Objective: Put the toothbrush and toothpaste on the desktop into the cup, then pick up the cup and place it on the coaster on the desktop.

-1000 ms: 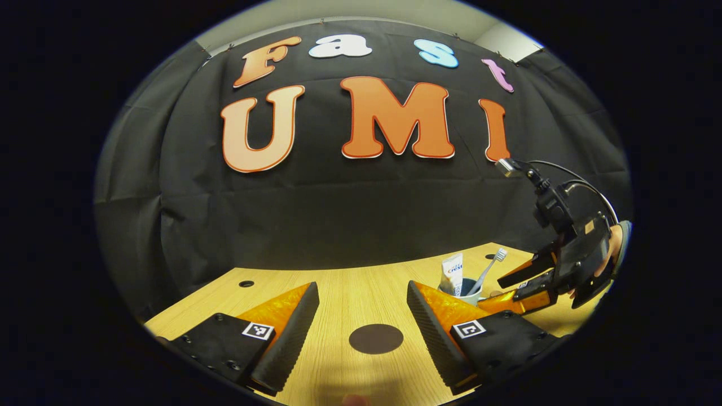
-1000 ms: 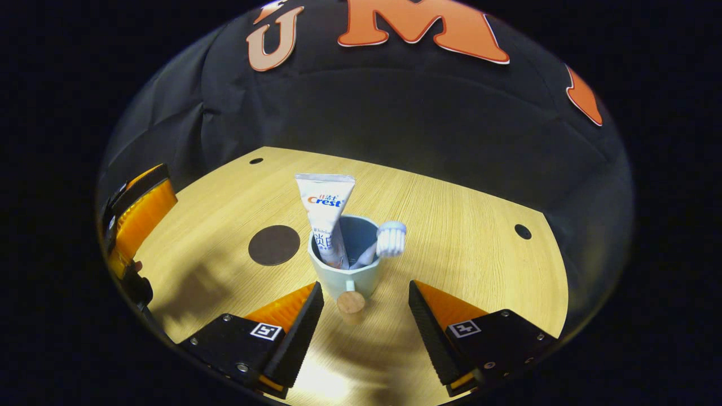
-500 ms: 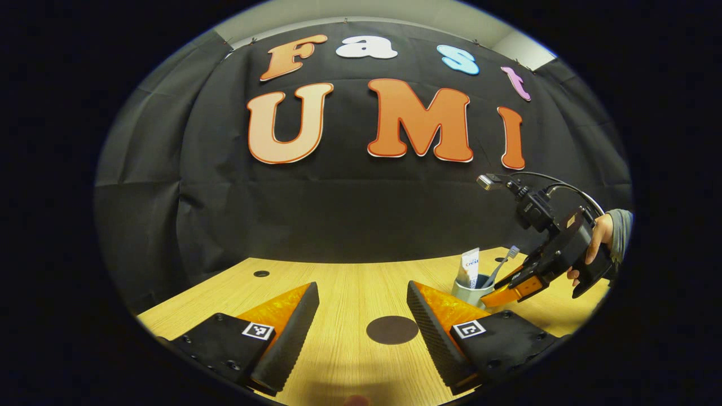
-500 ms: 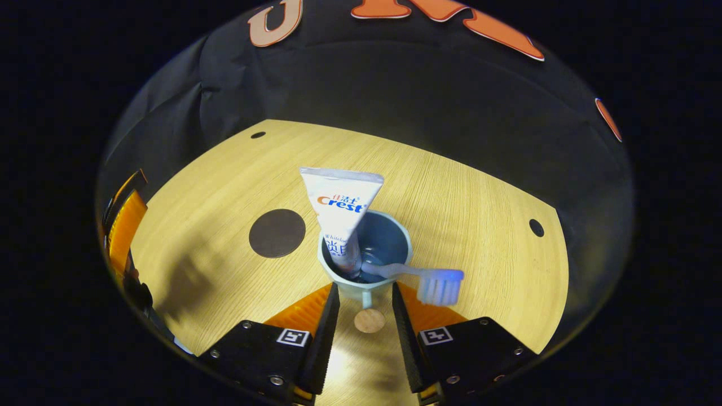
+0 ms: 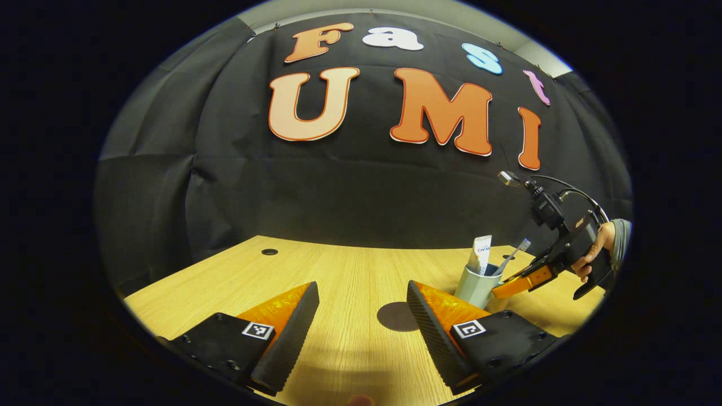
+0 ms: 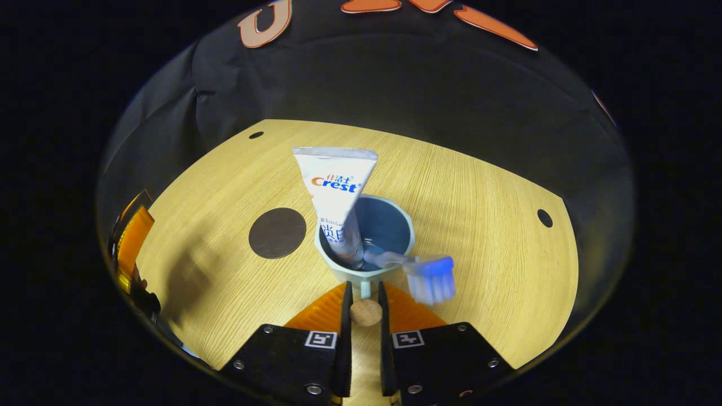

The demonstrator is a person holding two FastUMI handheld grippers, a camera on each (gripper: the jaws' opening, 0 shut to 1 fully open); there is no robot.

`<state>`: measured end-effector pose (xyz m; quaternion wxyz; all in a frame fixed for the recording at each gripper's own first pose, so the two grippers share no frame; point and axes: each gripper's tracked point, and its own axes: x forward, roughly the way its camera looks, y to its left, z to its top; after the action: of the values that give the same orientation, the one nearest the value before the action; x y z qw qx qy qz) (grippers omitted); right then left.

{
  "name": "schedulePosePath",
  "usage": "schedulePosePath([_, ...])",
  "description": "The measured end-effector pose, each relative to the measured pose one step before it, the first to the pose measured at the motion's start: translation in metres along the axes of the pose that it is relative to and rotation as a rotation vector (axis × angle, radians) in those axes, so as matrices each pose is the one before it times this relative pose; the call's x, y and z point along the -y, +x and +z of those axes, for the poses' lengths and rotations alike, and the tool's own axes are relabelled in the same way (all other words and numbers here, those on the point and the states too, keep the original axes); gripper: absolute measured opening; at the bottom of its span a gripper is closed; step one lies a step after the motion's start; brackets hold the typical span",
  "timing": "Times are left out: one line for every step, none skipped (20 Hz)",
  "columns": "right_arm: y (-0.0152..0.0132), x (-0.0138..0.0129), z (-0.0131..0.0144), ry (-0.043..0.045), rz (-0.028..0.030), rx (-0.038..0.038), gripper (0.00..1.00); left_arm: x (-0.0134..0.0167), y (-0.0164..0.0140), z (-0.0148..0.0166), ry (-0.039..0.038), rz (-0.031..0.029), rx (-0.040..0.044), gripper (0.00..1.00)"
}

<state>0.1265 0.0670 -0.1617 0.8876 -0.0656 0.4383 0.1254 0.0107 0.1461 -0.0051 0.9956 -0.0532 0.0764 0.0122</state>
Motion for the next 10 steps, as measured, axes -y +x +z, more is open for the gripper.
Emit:
schedulePosePath([-0.00015,-0.00029,0.00072,0.0031,-0.00299,0.00394,0.2,-0.00065,0.00014,0.00027,-0.00198,0.00137,0.00042,0.99])
schedulePosePath([-0.0005,0.00013,0.00067,0.00201,-0.00445,0.00281,0.18,-0.00065,-0.00047,-0.00088,-0.00095,0.00157,-0.00053,0.99])
schedulePosePath([-0.00007,0.00026,-0.00044,0.00564,-0.00724,0.001,0.18,-0.00025,-0.00159,0.00098,-0.00111,0.00117,0.0002,0.99])
schedulePosePath([0.00038,0.00047,0.00038,-0.00094,-0.00675,0.00554,0.17,-0.0011,-0.00113,0.00006,-0.00156,0.00012,0.00067,0.99])
schedulePosePath([-0.00061,0.00059,0.00046,-0.00577,-0.00696,0.00453,0.17,-0.00053,-0.00056,-0.00004,-0.00033,0.0007,-0.00101,0.99])
schedulePosePath([-0.00054,-0.00012,0.00138,-0.00222,-0.00495,0.00627,0.18,-0.00083,-0.00162,-0.00035,0.00093,0.00142,0.00217,0.96])
schedulePosePath([-0.00072,0.00024,0.00064,-0.00141,0.00149,0.00658,0.18,-0.00025,-0.00033,0.00022,0.0011,0.00222,0.00047,0.99])
schedulePosePath([-0.00125,-0.0007,0.00182,0.00264,0.00671,0.00786,0.18,-0.00142,-0.00156,0.00029,-0.00082,0.0023,0.00066,0.99])
schedulePosePath([0.0004,-0.00042,-0.00049,0.00273,0.00976,0.00665,0.17,-0.00021,-0.00068,-0.00012,-0.00197,0.00231,-0.00115,0.99])
schedulePosePath([-0.0004,0.00002,0.00064,0.00144,0.00711,0.00809,0.17,-0.00137,0.00012,-0.00064,-0.00161,0.00211,-0.00154,0.96])
